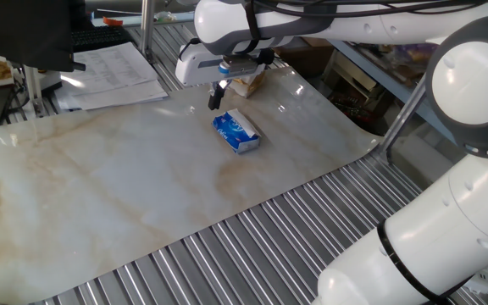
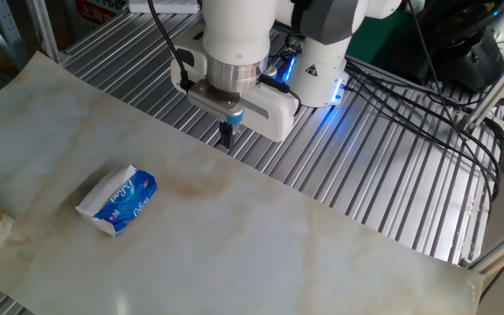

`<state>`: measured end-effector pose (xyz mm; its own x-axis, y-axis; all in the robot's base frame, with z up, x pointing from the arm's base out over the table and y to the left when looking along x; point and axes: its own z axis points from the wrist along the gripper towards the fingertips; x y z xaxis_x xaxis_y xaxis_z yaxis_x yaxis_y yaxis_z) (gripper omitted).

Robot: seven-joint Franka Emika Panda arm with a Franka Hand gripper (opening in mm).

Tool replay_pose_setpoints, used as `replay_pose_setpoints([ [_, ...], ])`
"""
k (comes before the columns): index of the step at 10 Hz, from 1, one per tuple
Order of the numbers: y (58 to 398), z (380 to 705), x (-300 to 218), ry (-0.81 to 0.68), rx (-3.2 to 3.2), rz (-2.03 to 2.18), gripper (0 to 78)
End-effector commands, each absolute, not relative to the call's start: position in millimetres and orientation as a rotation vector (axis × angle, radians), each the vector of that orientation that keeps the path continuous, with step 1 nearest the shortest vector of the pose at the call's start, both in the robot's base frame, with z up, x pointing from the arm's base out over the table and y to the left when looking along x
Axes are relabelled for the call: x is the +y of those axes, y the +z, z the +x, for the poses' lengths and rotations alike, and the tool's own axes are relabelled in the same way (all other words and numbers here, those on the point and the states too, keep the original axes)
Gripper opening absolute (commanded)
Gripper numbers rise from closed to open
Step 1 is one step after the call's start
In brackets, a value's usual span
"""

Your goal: Pull out a napkin

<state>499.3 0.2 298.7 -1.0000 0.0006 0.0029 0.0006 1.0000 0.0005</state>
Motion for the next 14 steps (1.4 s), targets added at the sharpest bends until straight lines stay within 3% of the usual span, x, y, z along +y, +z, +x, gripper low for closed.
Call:
replay_pose_setpoints([
  [1,299,499,0,-0.018,-3.160,-0.097,0.0],
  [10,299,500,2,-0.035,-3.161,-0.103,0.0],
  [14,299,515,0,-0.009,-3.157,-0.110,0.0],
])
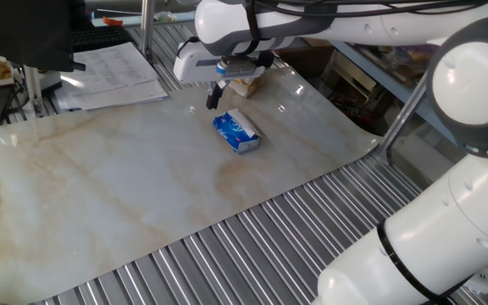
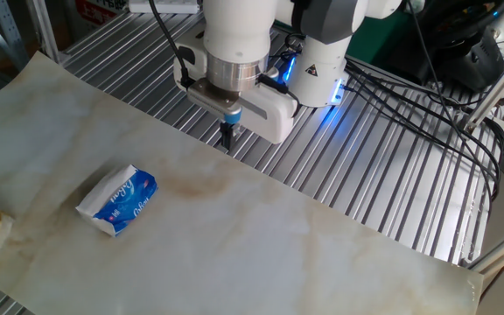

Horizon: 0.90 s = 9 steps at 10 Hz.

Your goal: Pull out a napkin

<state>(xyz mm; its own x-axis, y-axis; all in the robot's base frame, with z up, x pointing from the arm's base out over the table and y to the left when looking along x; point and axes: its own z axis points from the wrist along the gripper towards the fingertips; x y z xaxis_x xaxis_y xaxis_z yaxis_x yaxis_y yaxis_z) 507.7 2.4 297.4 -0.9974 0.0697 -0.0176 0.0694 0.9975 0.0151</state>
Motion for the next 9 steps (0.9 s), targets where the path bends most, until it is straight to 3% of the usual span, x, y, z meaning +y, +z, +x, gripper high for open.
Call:
replay_pose_setpoints([
  [1,299,516,0,0.009,3.123,0.107,0.0],
  [9,278,524,-26,0.025,3.113,0.062,0.0],
])
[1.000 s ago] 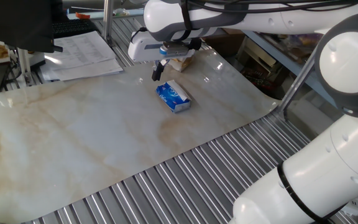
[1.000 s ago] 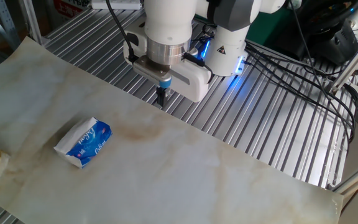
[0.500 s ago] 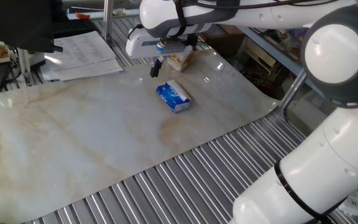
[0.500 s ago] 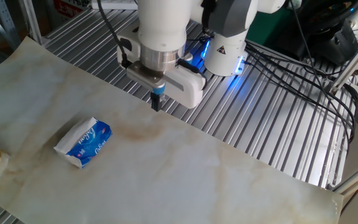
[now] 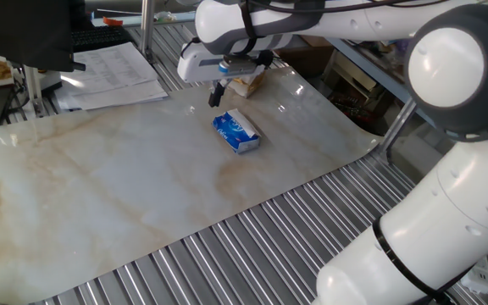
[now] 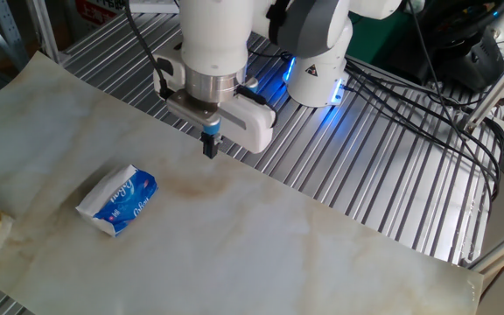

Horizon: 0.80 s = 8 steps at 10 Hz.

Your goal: Pull out a napkin

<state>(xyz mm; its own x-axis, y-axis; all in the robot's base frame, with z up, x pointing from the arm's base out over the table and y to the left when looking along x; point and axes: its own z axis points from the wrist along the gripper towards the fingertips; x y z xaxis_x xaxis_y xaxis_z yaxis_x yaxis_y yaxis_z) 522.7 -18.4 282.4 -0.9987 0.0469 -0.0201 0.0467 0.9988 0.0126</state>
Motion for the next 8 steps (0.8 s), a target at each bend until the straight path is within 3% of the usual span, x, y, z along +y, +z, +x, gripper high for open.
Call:
replay_pose_setpoints([
  [1,275,525,-31,0.028,3.111,0.054,0.0],
  [8,266,534,-64,0.038,3.111,0.002,0.0],
])
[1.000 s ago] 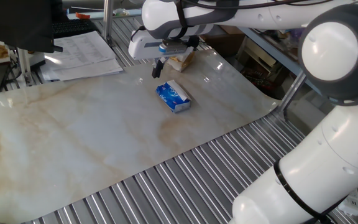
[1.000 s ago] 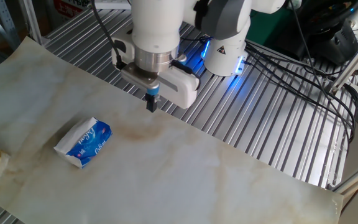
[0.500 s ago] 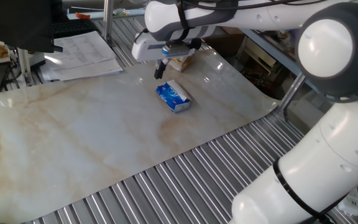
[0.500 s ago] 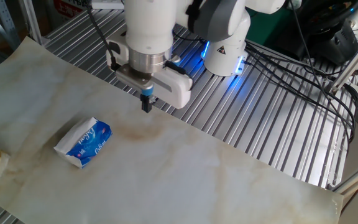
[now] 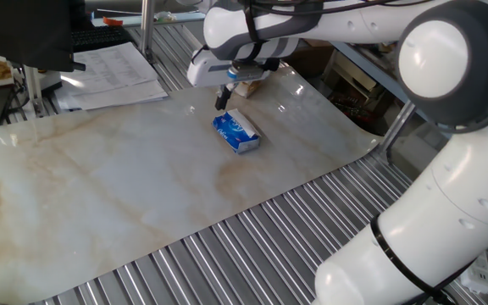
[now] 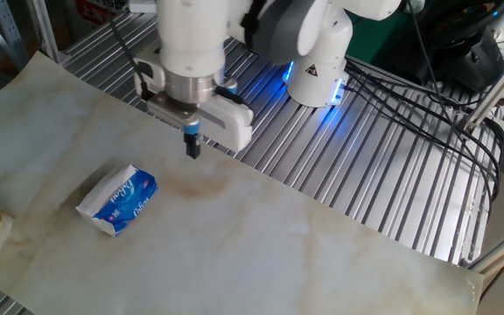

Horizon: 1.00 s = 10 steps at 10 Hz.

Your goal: Pull out a napkin

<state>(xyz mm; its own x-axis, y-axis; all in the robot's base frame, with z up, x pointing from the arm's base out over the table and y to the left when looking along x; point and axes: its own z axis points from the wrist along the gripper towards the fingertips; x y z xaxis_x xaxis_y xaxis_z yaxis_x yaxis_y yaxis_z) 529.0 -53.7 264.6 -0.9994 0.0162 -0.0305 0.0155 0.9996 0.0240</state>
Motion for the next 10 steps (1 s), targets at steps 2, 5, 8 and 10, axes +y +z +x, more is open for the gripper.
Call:
replay_pose_setpoints([
  [2,262,535,-70,0.039,3.108,-0.008,0.0],
  [5,261,537,-82,0.035,3.111,-0.034,0.0],
  [8,262,543,-96,0.030,3.112,-0.072,0.0],
  [10,259,550,-112,0.031,3.110,-0.098,0.0],
])
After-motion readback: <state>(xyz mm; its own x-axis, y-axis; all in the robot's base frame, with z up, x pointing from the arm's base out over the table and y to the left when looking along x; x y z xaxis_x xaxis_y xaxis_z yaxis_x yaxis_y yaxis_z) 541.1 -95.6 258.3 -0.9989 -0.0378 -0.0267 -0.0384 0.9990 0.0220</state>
